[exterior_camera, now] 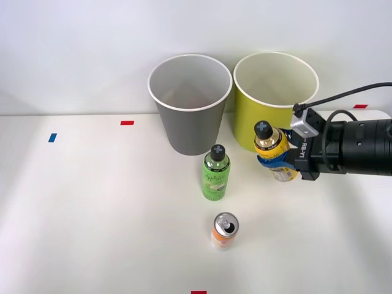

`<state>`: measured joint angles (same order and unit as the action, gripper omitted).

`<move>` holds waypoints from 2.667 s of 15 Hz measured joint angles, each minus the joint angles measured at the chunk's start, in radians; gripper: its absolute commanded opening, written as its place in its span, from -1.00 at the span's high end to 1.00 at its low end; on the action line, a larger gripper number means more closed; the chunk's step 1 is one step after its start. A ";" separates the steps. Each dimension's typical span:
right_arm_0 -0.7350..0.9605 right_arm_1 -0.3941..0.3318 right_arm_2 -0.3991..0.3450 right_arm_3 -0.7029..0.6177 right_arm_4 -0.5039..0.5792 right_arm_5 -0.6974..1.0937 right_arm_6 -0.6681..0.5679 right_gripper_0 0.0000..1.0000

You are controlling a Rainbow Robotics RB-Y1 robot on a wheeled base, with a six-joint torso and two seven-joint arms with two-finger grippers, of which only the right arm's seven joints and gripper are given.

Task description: Put cans in the gray bin, plastic bottles in the light green bin

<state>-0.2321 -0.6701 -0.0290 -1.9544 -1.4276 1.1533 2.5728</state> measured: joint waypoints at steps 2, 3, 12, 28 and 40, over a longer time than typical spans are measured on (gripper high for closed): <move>0.001 0.017 -0.026 0.000 -0.066 -0.041 -0.009 1.00; 0.002 0.022 -0.034 0.000 -0.095 -0.056 -0.013 1.00; 0.005 0.045 -0.047 0.000 -0.387 -0.222 -0.020 1.00; -0.505 0.048 0.475 0.348 -0.478 -0.894 -0.017 1.00; -0.736 0.057 0.830 0.492 -0.526 -1.160 -0.031 1.00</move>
<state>-0.9678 -0.6131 0.8009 -1.4627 -1.9532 -0.0070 2.5417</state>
